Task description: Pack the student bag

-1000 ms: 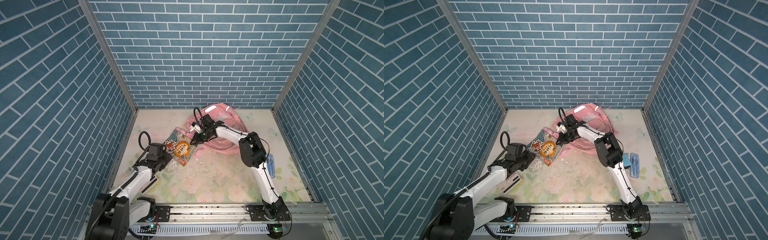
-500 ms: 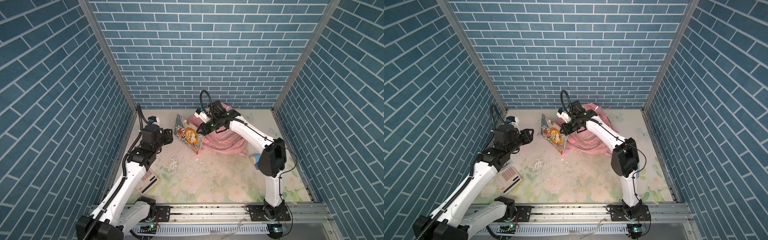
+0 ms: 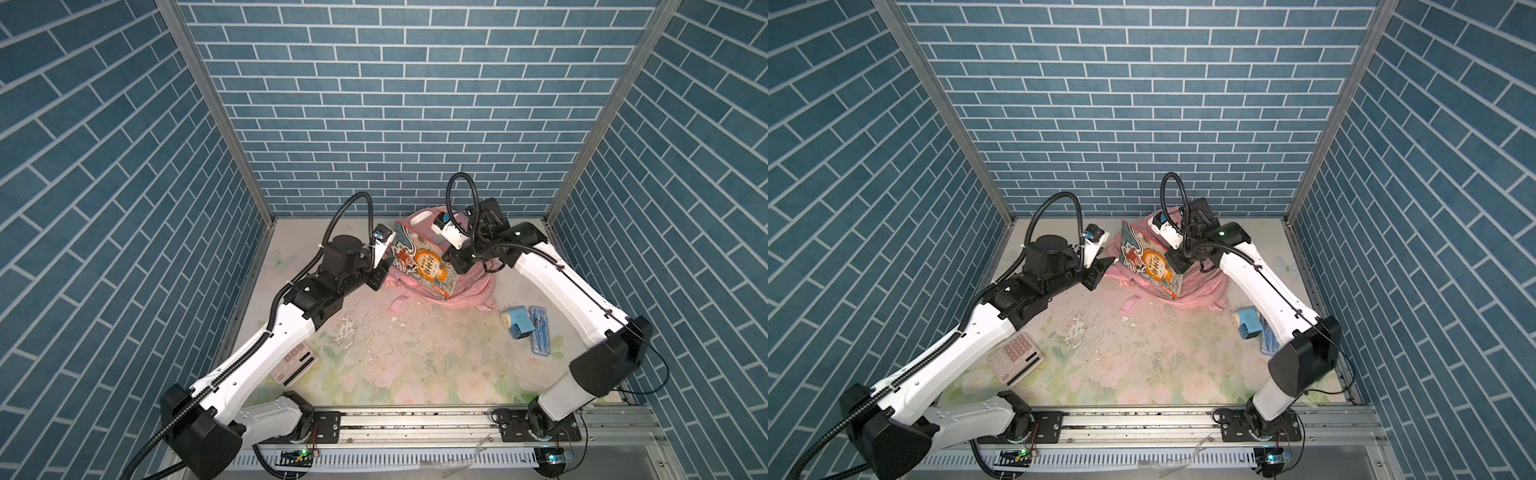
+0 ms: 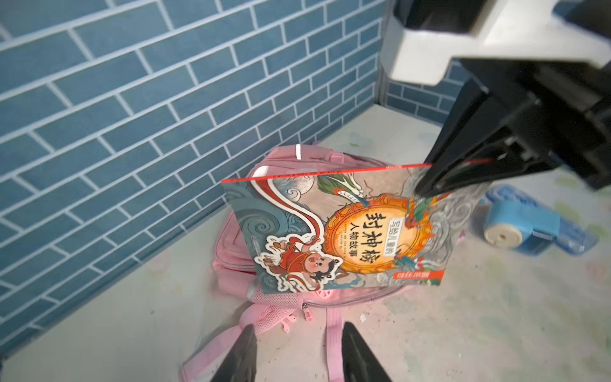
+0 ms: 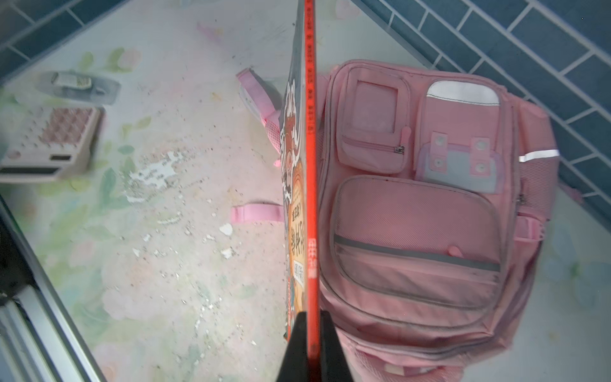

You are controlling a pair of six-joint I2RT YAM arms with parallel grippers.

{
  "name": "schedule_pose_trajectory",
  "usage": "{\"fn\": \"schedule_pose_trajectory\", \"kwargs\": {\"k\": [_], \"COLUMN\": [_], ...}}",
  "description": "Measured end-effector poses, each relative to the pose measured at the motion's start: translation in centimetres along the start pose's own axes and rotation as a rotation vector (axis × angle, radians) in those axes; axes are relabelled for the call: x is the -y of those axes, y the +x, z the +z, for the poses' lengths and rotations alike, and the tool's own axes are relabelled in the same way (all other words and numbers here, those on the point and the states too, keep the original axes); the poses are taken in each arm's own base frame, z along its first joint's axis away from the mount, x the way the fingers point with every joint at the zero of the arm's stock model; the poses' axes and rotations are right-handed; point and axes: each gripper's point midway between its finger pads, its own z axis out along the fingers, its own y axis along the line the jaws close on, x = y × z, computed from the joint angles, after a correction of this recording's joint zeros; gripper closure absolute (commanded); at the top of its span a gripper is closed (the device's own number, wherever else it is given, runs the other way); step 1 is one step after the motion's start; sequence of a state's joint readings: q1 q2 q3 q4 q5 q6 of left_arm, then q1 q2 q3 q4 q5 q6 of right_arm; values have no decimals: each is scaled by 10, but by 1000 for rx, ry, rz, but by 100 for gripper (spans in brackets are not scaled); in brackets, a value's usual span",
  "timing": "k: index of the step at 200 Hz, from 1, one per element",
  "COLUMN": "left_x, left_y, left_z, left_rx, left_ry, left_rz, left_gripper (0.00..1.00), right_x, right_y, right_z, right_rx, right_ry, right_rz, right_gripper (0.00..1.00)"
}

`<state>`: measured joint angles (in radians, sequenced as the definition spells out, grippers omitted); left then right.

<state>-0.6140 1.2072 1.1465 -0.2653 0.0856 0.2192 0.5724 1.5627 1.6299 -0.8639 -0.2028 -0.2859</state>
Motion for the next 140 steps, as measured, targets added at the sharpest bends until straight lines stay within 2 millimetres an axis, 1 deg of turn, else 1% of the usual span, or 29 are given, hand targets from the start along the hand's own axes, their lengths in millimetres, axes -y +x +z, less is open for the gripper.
{"fn": "schedule_pose_trajectory", "kwargs": {"k": [16,31,49,64,79,97,112,140], "left_x": [14,26,38,44,48,53,55,57], "left_y": [-10,-23,-28,-34,-44,-54,-55,-53], "left_z": [8,14,15,15,17,17,16,16], "left_rx": [-4,19,43,63,80,105,115,119], "left_ry": [50,96,146,180,205,226,236,243], "left_rz": [113,217,306,375,437,499,533,577], "left_gripper": [57,55,48,45,42,37,35,35], "right_x": [-4,-5,-5,-6,-7,-8,-9,-14], "right_y": [17,28,33,36,40,44,48,50], "right_z": [-17,-34,-51,-61,-63,-61,-59,-59], "right_rx": [8,28,68,88,90,81,75,87], "right_ry": [30,59,89,107,118,116,109,92], "right_rz": [-73,-123,-171,-206,-229,-244,-254,-275], "right_gripper": [100,100,100,100,100,100,100,100]}}
